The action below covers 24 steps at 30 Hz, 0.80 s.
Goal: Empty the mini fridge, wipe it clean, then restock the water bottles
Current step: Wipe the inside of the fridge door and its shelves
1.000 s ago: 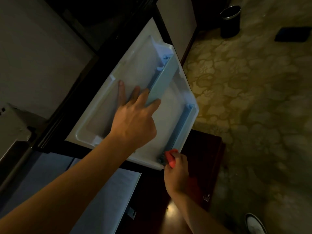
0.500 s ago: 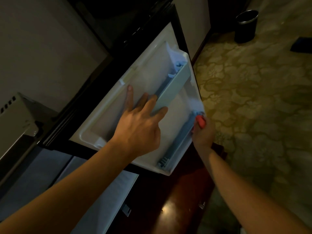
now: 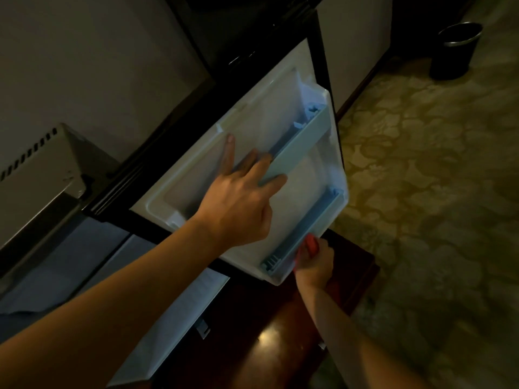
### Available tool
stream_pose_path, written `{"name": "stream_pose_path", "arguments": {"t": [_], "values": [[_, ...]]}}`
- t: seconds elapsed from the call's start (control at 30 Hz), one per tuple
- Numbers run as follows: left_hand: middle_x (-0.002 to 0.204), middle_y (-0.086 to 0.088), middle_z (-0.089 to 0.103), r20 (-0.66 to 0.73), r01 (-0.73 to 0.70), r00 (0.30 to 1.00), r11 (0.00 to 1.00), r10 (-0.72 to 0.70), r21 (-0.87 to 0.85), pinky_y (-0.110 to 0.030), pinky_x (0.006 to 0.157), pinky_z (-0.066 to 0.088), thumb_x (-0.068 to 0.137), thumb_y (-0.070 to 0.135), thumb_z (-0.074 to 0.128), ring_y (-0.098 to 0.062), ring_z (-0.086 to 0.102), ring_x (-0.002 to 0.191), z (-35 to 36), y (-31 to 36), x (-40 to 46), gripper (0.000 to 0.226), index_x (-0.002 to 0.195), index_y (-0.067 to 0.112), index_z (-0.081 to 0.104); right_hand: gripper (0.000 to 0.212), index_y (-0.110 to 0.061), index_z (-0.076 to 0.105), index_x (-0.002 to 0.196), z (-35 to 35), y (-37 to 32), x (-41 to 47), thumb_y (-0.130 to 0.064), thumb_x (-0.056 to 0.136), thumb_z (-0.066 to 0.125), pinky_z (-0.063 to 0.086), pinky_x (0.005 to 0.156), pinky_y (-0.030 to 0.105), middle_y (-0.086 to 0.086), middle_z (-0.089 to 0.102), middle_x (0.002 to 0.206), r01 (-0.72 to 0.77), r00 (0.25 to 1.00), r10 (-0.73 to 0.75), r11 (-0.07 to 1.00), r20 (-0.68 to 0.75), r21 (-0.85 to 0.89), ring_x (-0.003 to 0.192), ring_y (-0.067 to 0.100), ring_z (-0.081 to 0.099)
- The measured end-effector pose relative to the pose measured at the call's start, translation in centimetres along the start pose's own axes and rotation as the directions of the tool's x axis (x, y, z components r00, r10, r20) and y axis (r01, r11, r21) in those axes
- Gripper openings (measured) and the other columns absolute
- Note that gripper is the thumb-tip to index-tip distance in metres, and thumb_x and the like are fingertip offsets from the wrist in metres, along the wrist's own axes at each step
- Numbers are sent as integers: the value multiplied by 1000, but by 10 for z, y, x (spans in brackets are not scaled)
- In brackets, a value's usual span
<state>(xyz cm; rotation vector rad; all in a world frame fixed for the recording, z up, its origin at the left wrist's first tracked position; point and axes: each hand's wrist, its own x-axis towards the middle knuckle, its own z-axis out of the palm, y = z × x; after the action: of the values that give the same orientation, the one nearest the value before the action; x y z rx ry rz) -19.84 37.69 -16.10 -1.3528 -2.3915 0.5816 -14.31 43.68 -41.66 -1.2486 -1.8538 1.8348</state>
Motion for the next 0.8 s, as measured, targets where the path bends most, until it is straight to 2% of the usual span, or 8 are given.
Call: {"name": "stream_pose_path", "arguments": {"t": [0.1,0.2,0.27,0.33,0.5,0.63,0.7,0.8], "values": [[132,-27,53,13,-6,1000,1000,6,8,-72,114,5,78,21,53,-45,50,126,1,-2,1,51,128,13,64,20,-8,66,107,7,6,-26,-12,88,67,49,77,35,16,55,105,6,999,-8,999,35,47,93,36,61],[131,-32,51,43,-26,999,999,24,44,-69,116,3,74,17,57,-48,46,127,2,-1,2,54,128,10,62,23,-8,64,112,3,3,-36,-7,89,64,50,83,36,16,54,113,-65,989,61,998,138,22,102,35,59],[128,-33,51,79,-29,997,997,24,68,-66,118,2,74,17,57,-49,43,130,1,-1,2,56,130,11,58,22,-10,64,112,-5,0,-41,-8,91,61,51,88,40,13,57,112,-50,979,50,999,197,-3,104,34,60],[128,-31,51,100,-17,995,997,9,75,-64,120,3,76,18,54,-48,40,133,-1,2,3,56,132,13,56,18,-13,65,110,-16,-6,-45,-10,93,59,49,85,35,10,63,109,-63,972,58,998,227,15,104,29,62],[148,-31,37,59,93,994,996,-93,14,-64,118,12,80,22,57,-44,29,143,-8,23,-19,55,135,17,58,14,-16,64,105,-39,-31,-53,-13,93,59,47,87,35,5,67,101,-147,937,138,989,323,4,100,24,63],[143,-27,48,-126,45,989,972,-75,-229,-59,115,30,82,21,56,-41,39,140,-9,44,-74,45,126,15,66,17,-19,57,95,-58,-60,-69,-30,82,57,51,82,42,8,66,98,57,891,-15,995,454,-78,92,26,62],[139,-24,53,-201,45,971,922,-131,-384,-50,109,40,88,21,49,-38,48,134,-8,52,-111,39,122,15,68,11,-18,56,97,-62,-73,-82,-20,87,56,53,78,40,8,63,94,119,849,-52,988,525,-94,85,25,59],[131,-12,59,-108,242,921,769,-373,-592,-37,87,51,93,24,43,-29,60,113,0,71,-177,39,124,19,67,14,-13,58,88,-58,-85,-111,1,88,61,46,55,25,8,60,79,38,822,-9,998,569,-40,66,18,56]]}}
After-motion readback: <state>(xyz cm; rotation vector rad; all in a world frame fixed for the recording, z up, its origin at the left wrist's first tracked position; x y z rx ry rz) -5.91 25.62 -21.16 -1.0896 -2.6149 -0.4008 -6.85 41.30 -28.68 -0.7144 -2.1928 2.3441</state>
